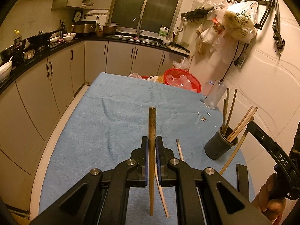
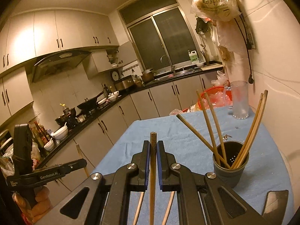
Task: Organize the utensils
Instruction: 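Grasp a chopstick with the left tool while the right tool grasps another, then lift the held chopsticks and carry them over the black holder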
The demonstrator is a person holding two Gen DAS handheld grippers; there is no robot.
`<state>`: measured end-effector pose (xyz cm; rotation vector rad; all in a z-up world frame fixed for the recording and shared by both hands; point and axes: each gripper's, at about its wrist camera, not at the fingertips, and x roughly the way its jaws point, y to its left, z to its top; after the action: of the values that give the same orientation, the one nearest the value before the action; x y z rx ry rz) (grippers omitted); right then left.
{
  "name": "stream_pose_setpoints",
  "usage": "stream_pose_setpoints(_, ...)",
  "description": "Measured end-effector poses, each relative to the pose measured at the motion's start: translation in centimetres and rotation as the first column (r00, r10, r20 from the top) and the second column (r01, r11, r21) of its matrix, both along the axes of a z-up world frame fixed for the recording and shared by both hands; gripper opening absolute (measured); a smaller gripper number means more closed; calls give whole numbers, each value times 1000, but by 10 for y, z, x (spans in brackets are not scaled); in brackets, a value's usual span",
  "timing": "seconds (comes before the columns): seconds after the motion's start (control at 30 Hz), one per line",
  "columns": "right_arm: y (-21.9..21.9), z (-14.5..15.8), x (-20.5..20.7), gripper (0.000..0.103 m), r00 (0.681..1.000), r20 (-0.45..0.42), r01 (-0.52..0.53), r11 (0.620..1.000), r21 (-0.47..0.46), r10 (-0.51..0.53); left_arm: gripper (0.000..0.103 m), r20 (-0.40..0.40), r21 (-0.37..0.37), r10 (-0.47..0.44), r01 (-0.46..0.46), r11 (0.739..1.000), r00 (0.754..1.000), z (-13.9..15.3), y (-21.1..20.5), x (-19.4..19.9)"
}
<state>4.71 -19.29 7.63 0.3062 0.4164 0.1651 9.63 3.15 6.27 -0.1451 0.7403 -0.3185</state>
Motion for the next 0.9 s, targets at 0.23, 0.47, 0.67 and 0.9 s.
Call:
stream_pose_setpoints(0.23,-3,3,0,7,1000,-2,-7,1000,21,7,8,12,36,13,-14,999,1000,-2,-6,-1)
stream_pose_setpoints(0.47,2,5,-2,7,1000,2,-20,1000,19,20,8,20,48,11,-12,999,1000,0,-7,-3)
stream_pose_setpoints(0.67,0,6,-3,7,1000,3,-23,999,23,23,8,32,63,15,-17,998,999,2,-13,-8)
stream_pose_setpoints(0.9,1,9,-7,7,1000,10,-23,999,24,23,8,49,82,24,-28,996,999,6,-17,-13)
